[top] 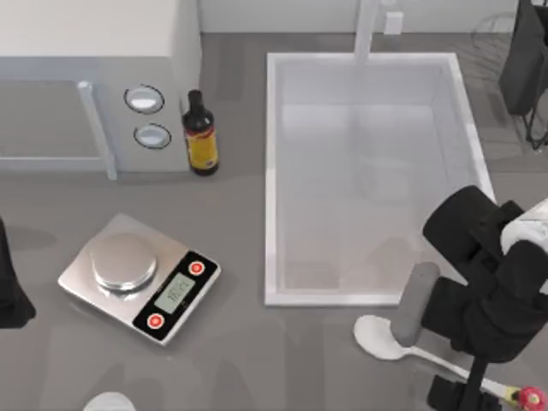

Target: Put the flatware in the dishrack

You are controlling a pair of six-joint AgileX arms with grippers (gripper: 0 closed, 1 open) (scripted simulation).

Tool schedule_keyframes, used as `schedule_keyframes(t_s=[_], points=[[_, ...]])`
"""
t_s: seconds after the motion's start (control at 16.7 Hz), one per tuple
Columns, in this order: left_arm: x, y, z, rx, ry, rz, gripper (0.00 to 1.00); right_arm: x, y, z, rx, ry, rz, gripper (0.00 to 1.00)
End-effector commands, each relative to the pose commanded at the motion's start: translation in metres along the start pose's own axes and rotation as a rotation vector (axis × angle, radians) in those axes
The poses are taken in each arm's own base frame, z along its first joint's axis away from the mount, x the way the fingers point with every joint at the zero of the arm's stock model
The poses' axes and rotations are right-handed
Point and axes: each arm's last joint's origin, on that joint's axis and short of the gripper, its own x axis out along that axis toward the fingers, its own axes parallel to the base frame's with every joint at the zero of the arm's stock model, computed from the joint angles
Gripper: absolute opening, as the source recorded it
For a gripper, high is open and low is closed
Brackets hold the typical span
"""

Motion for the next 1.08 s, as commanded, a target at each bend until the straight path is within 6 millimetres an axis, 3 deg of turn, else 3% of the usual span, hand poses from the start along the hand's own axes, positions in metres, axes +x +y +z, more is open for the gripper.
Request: schedule_keyframes(t_s=[0.18, 0.24, 0.48, 0.72, 1.08], points=[[0.0, 0.0, 0.0, 0.0, 0.0, 0.0, 1.0, 0.0, 0.0, 0.0, 0.0, 0.0, 0.0, 0.0], [0.0, 0.0, 0.0, 0.0, 0.0, 0.0, 1.0, -0.022, 0.0, 0.001, 0.007, -0.035, 0.003, 0.0], [0.0, 0.0, 0.0, 0.0, 0.0, 0.0, 1.0, -0.038, -0.004, 0.01, -0.001, -0.042, 0.0, 0.0], [0.0, 0.0, 0.0, 0.0, 0.0, 0.0, 1.0, -0.093, -0.012, 0.023, -0.003, -0.04, 0.001, 0.0], [0.0, 0.0, 0.0, 0.0, 0.0, 0.0, 1.0, -0.191, -0.005, 0.011, -0.002, -0.009, 0.019, 0.0]])
